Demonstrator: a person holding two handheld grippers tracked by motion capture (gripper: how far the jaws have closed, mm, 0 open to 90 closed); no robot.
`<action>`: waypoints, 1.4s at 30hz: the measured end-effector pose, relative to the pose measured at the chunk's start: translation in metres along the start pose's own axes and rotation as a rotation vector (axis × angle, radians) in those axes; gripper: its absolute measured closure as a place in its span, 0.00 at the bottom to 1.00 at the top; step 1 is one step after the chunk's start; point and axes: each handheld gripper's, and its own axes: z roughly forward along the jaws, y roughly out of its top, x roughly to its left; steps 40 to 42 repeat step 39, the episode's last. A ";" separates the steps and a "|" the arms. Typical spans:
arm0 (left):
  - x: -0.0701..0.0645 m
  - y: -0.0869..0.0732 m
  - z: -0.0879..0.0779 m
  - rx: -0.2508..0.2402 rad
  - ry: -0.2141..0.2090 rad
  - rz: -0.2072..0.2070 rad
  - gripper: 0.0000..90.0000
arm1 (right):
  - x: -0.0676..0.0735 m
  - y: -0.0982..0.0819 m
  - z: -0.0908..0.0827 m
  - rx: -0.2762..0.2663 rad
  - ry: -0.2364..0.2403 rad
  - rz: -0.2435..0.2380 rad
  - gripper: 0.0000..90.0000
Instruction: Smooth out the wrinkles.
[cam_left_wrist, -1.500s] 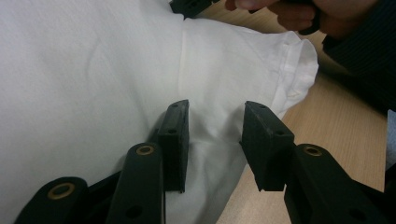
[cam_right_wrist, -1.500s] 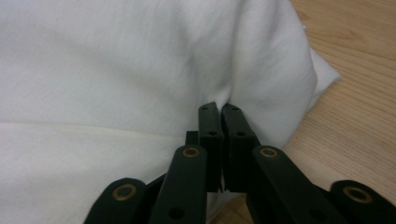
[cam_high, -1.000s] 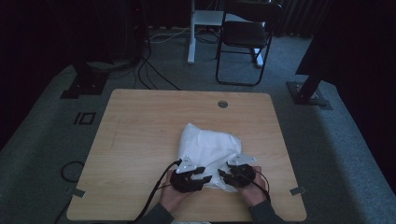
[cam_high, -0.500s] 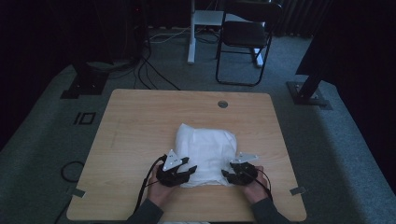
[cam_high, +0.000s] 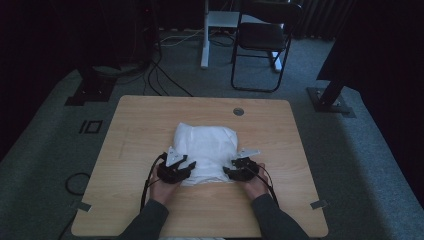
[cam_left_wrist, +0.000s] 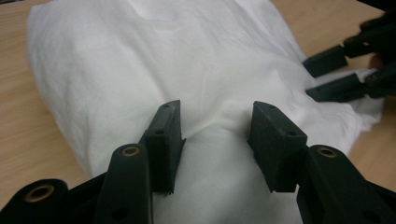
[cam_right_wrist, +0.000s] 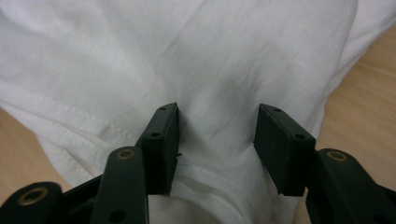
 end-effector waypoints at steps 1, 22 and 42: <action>0.003 0.001 0.002 -0.001 0.006 -0.002 0.60 | 0.000 0.003 0.003 -0.001 -0.002 0.005 0.54; 0.029 0.021 -0.012 -0.086 0.004 -0.100 0.47 | -0.006 0.026 -0.012 -0.132 -0.027 0.033 0.42; 0.051 0.003 -0.080 -0.199 0.098 -0.165 0.45 | -0.056 -0.046 -0.102 -0.220 -0.069 0.196 0.34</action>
